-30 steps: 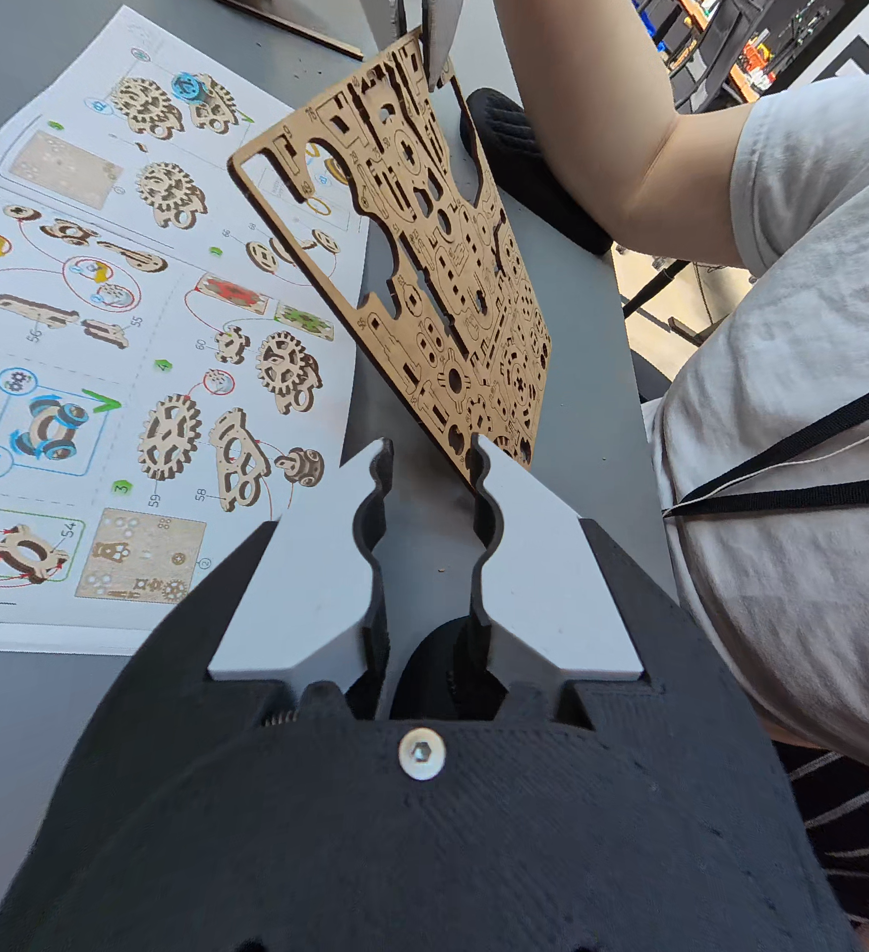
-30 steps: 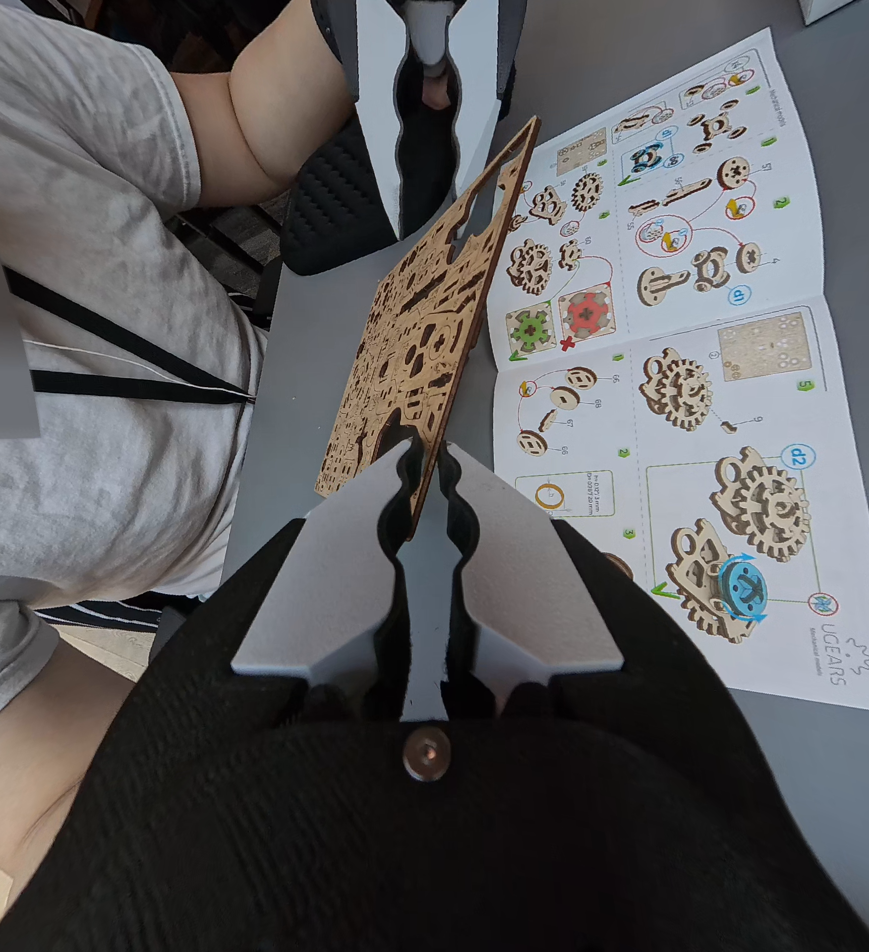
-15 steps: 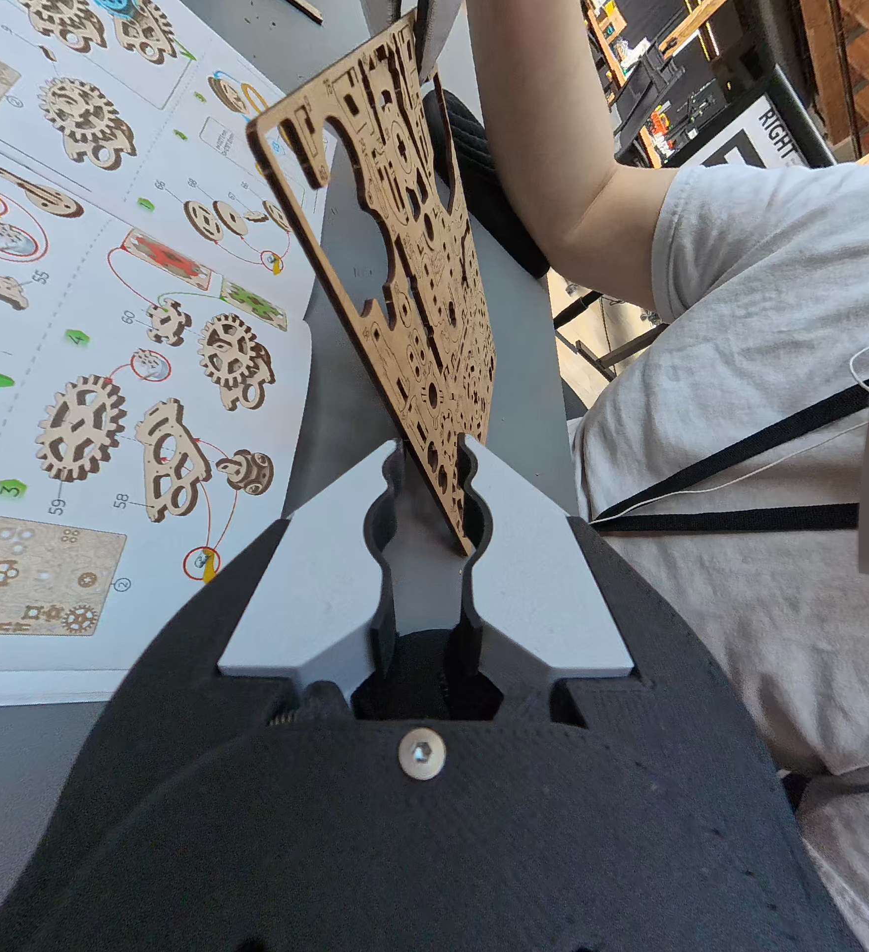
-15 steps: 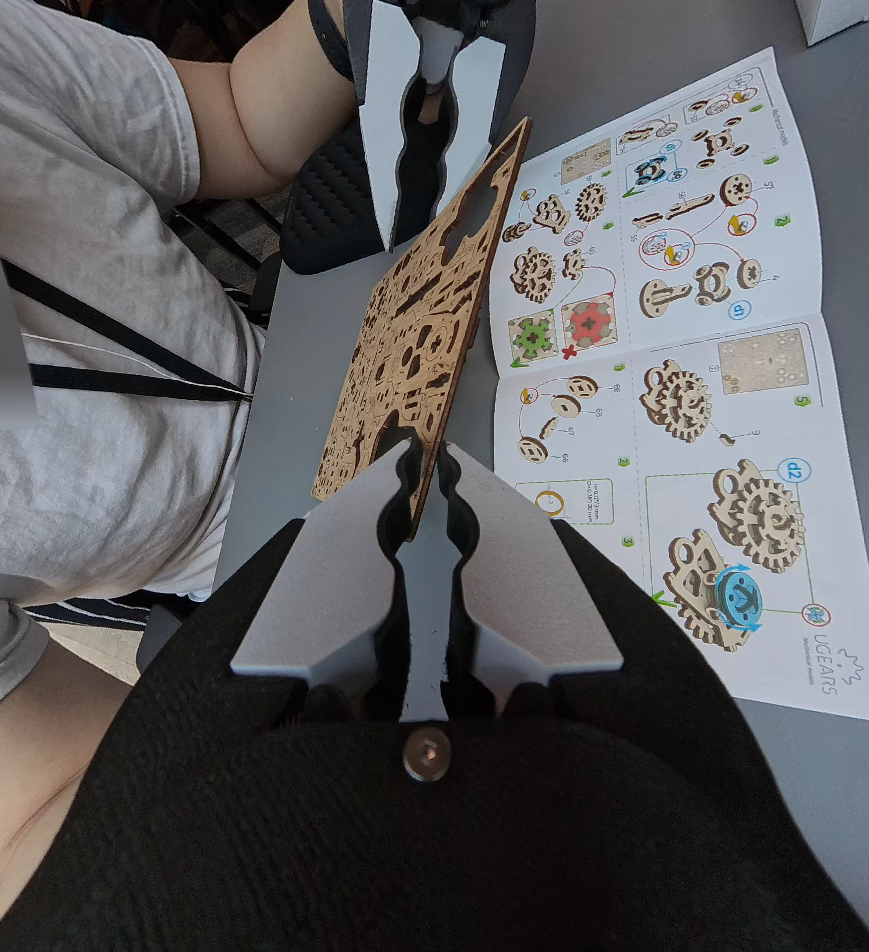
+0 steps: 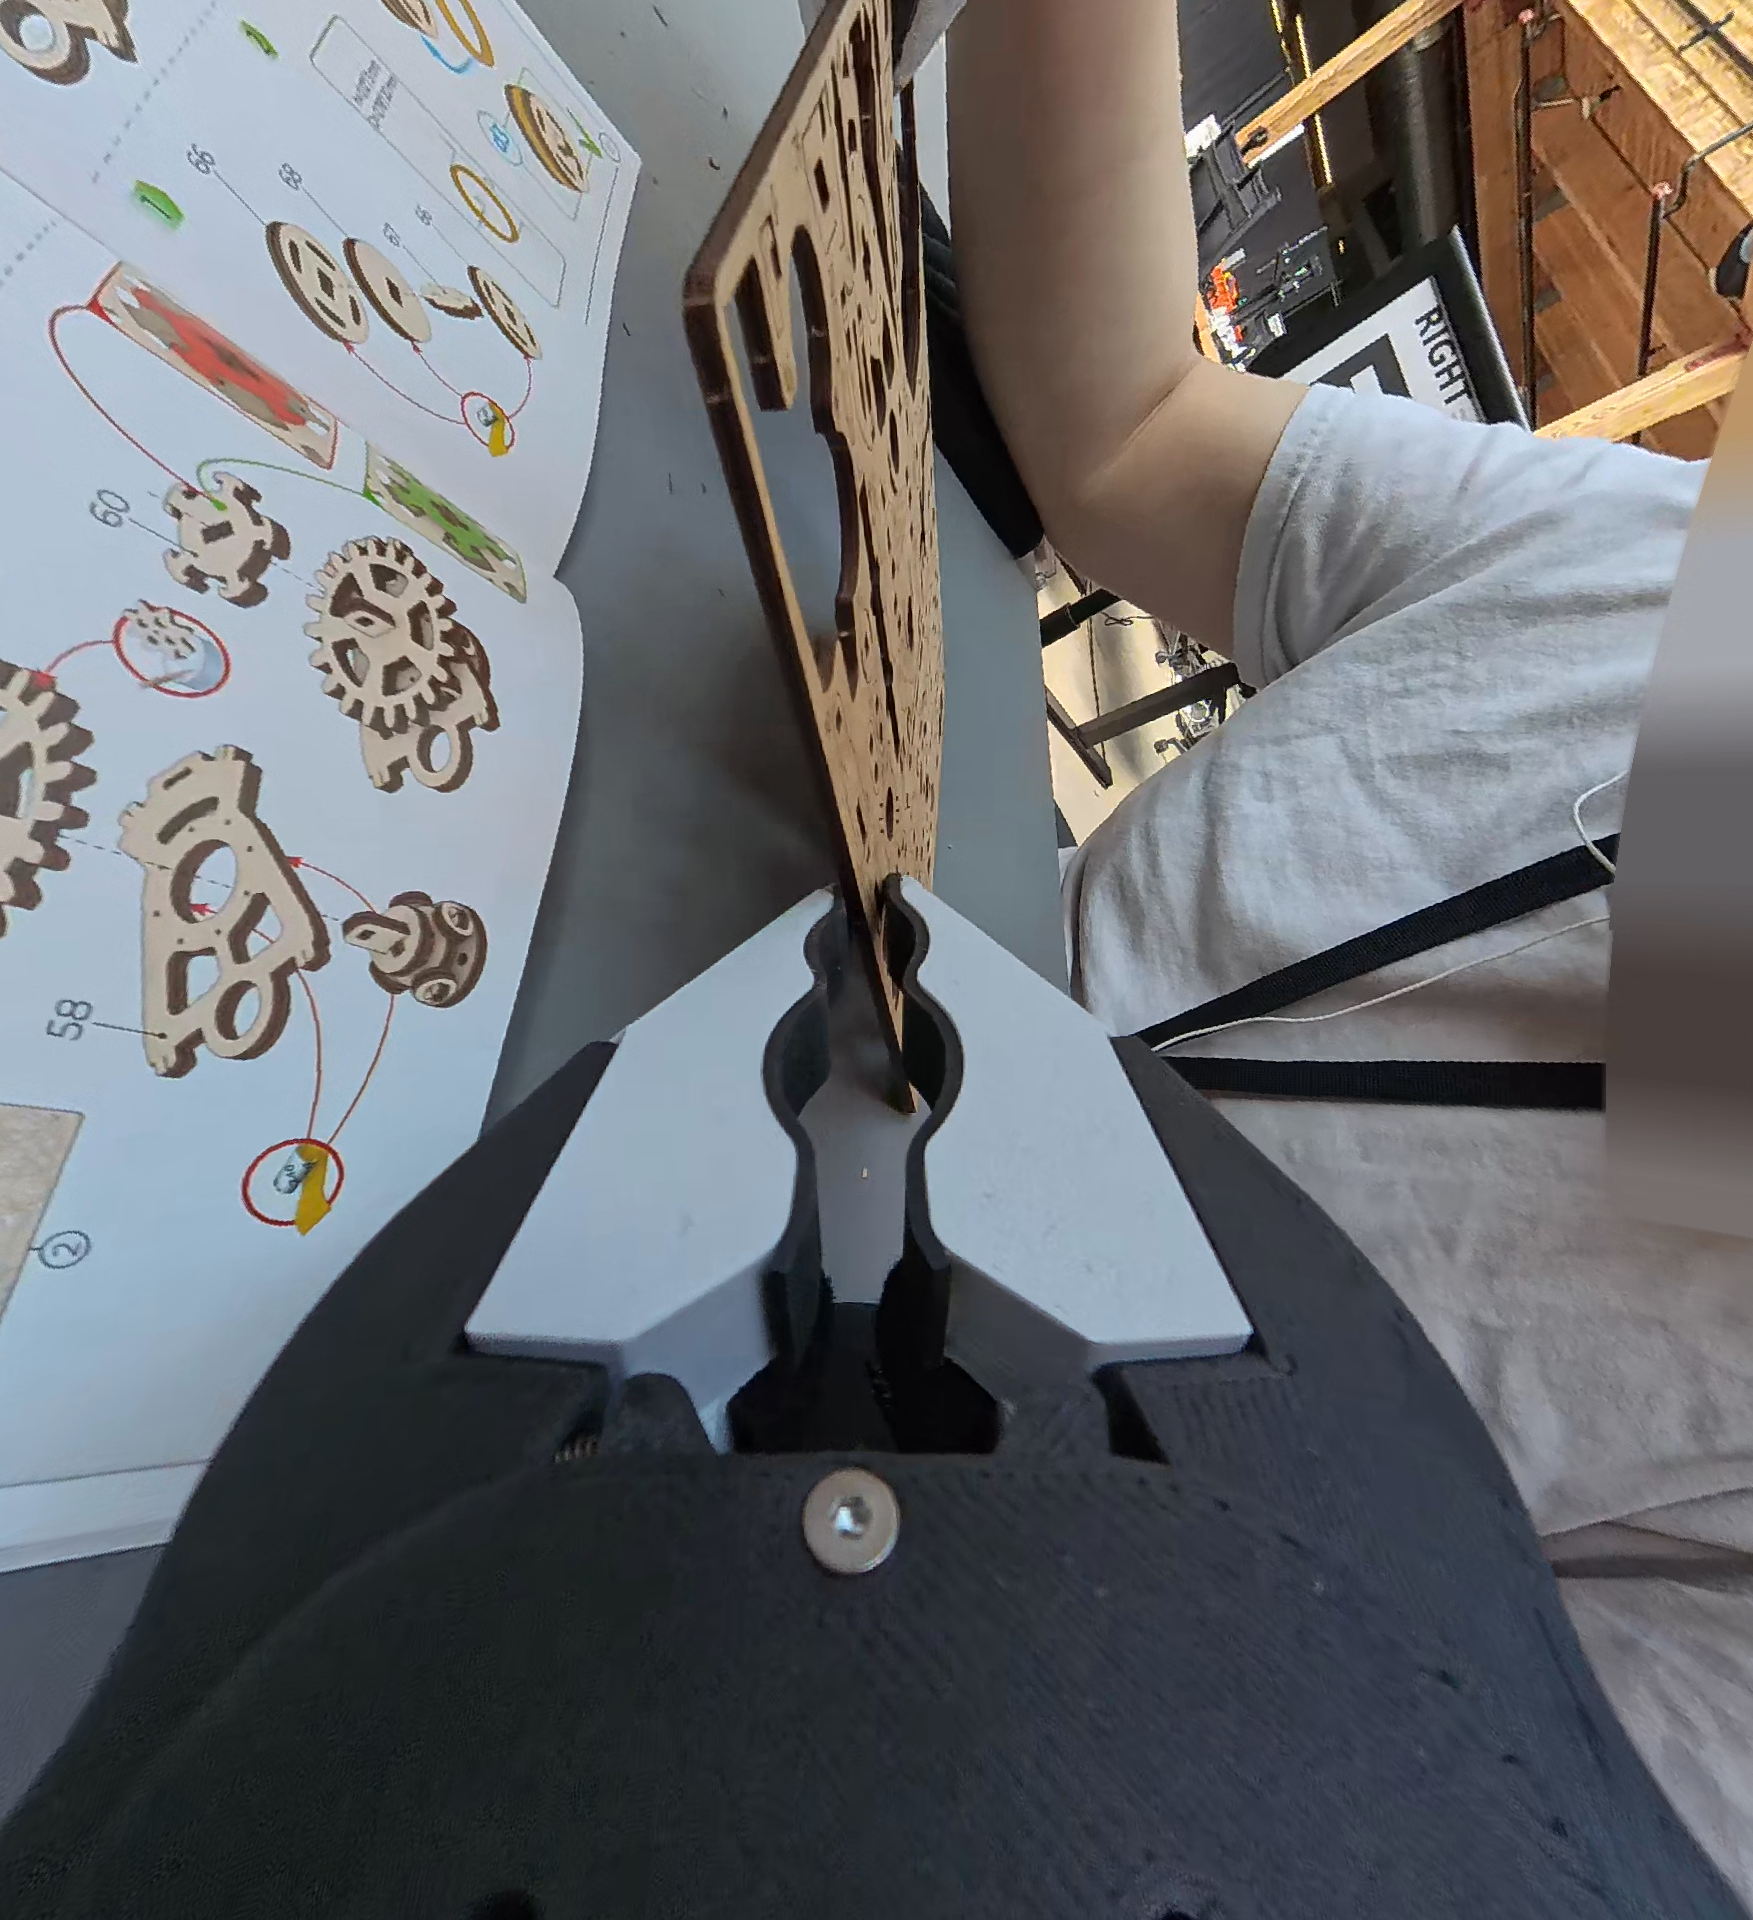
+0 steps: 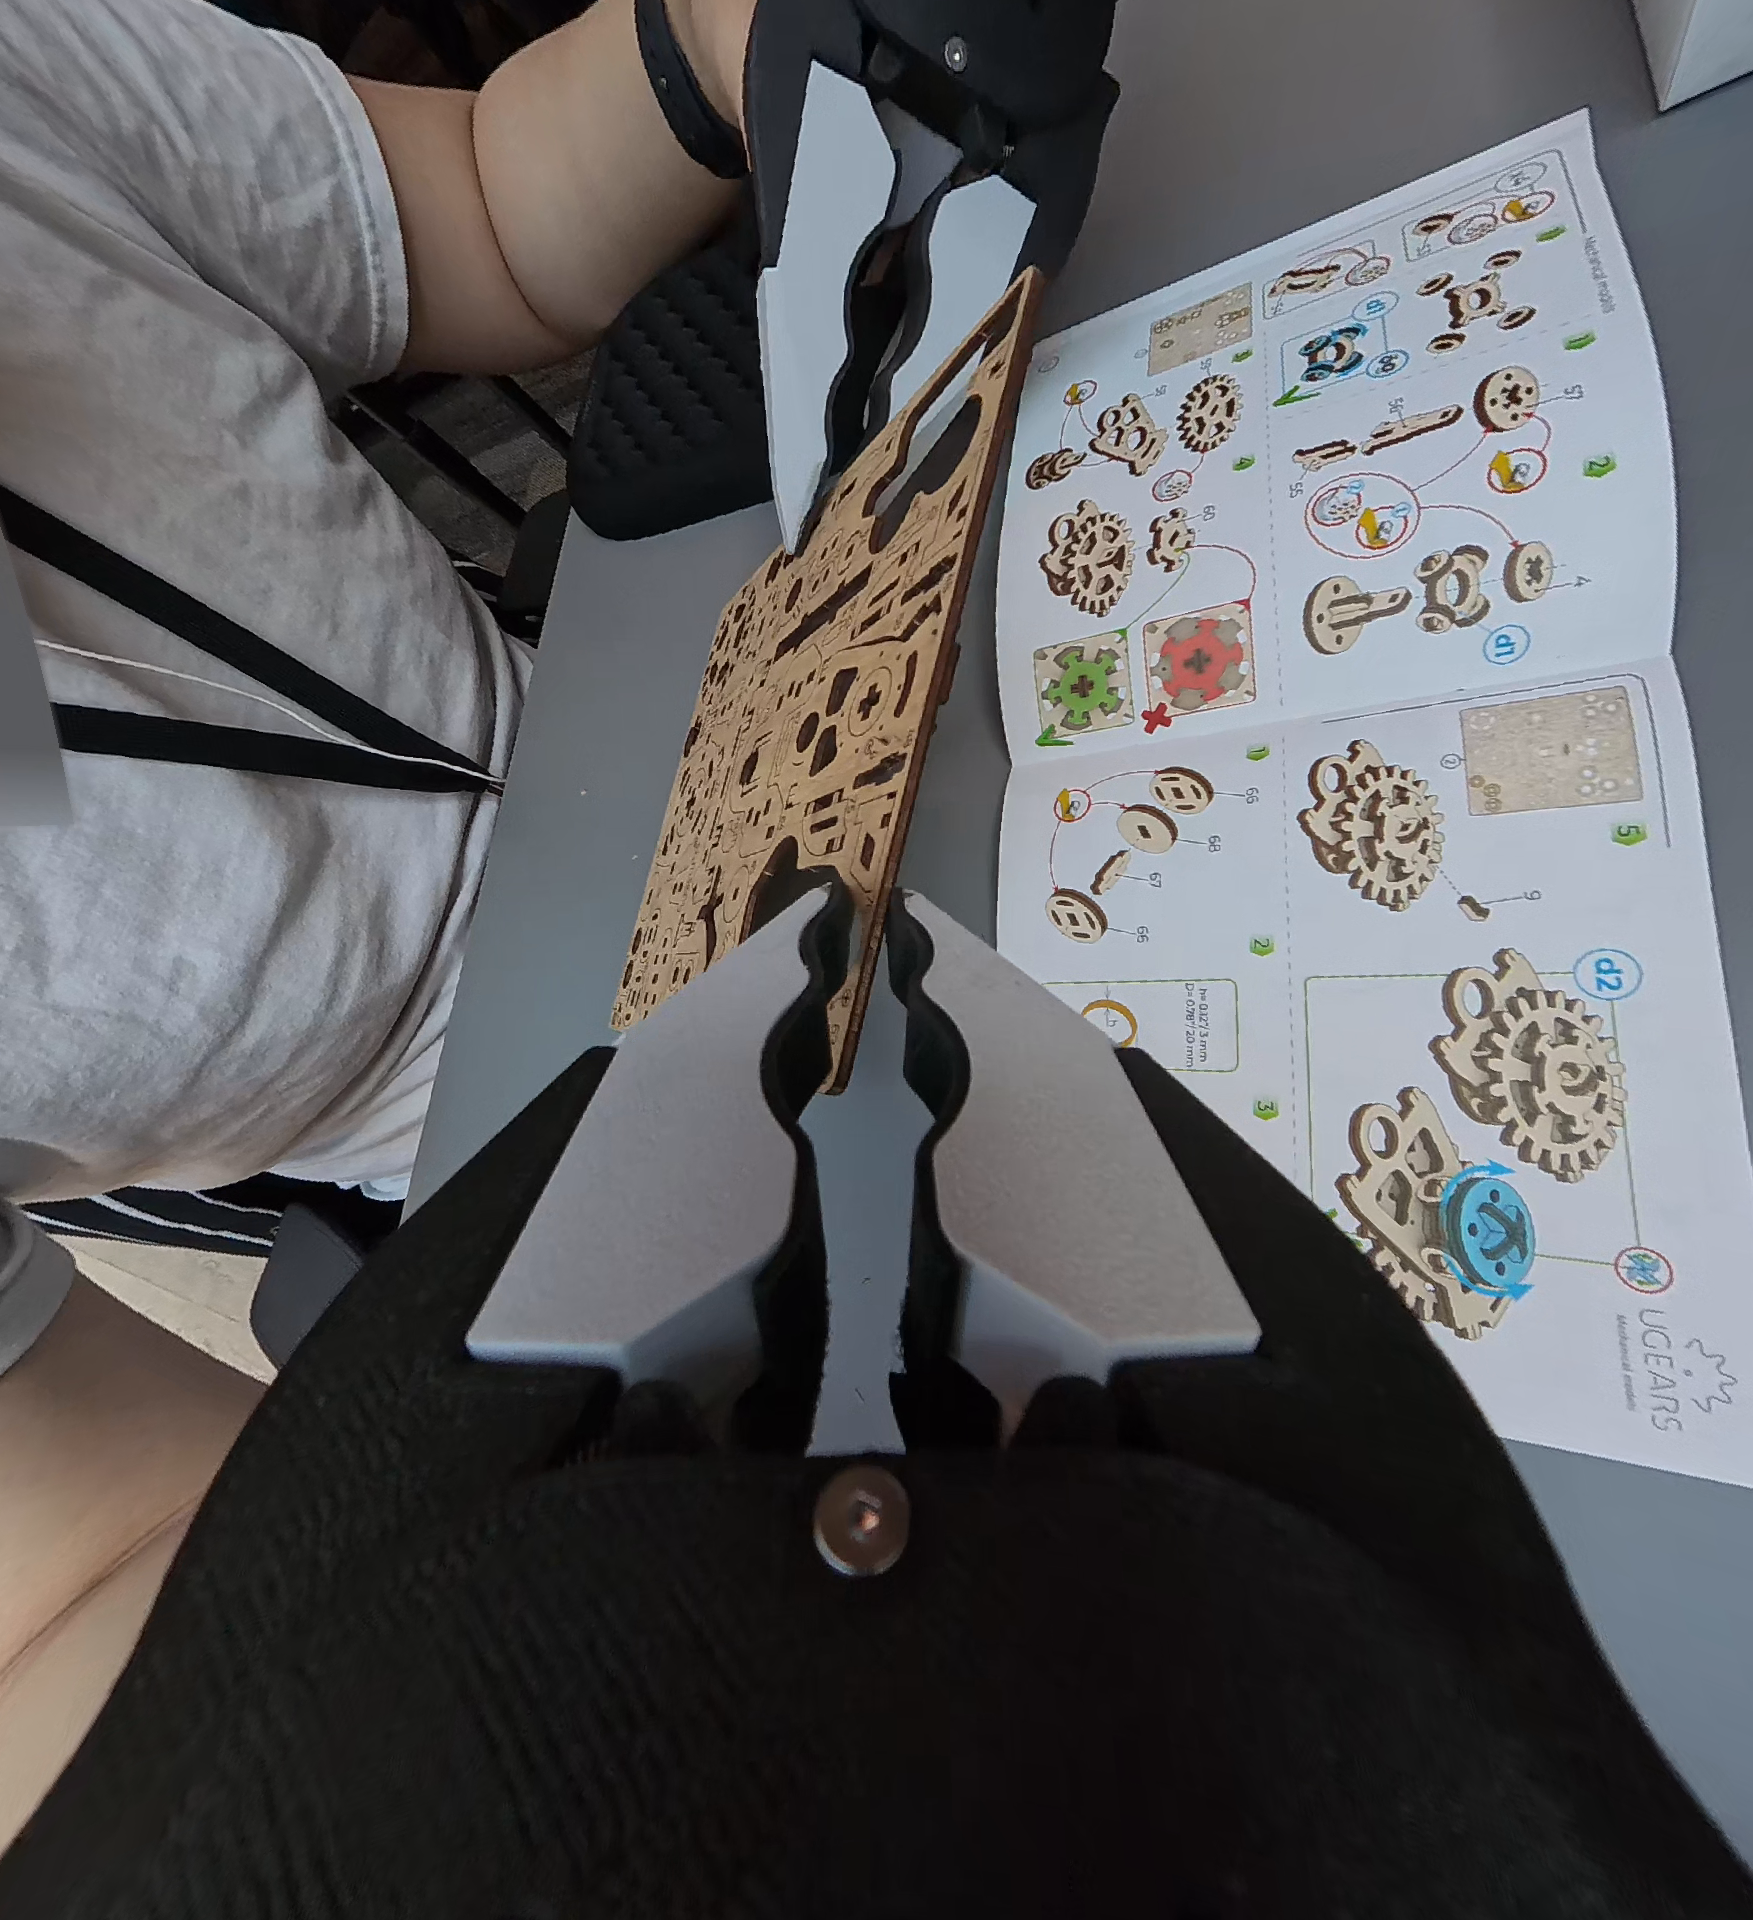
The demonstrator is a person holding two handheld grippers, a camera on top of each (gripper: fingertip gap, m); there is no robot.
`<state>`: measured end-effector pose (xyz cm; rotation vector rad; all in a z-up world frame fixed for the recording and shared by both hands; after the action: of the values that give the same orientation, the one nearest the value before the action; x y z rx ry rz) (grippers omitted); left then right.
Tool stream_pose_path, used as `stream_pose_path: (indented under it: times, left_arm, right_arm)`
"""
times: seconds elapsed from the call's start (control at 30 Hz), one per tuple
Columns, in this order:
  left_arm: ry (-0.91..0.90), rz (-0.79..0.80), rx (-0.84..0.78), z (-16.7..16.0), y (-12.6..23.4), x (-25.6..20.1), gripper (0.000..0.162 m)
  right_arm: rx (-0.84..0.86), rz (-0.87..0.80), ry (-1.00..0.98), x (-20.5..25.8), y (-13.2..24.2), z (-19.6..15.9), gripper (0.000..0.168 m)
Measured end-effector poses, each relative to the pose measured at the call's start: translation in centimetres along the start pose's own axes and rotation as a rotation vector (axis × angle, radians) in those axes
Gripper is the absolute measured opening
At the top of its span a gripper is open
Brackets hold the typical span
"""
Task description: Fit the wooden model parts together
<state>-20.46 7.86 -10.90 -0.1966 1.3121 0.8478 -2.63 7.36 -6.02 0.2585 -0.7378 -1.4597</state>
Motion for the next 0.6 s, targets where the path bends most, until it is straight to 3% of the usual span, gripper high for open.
stream_pose_path:
  times: [0.6]
  left_arm:
    - [0.028,-0.093,-0.022,0.4,-0.2,-1.0,0.002]
  right_arm:
    - [0.019,-0.015,-0.035,-0.2,0.2,-0.4,0.006]
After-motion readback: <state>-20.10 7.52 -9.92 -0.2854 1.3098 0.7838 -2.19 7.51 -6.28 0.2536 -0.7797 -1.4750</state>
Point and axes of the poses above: each gripper's, where its closed fingertips meet, y back along the fingers, z out of its top, x = y × z across the jaws, the point moved 4 cm from there along y, back along the fingers, and after that the axes turned 15 degrees about y, right-handed, at the moved point
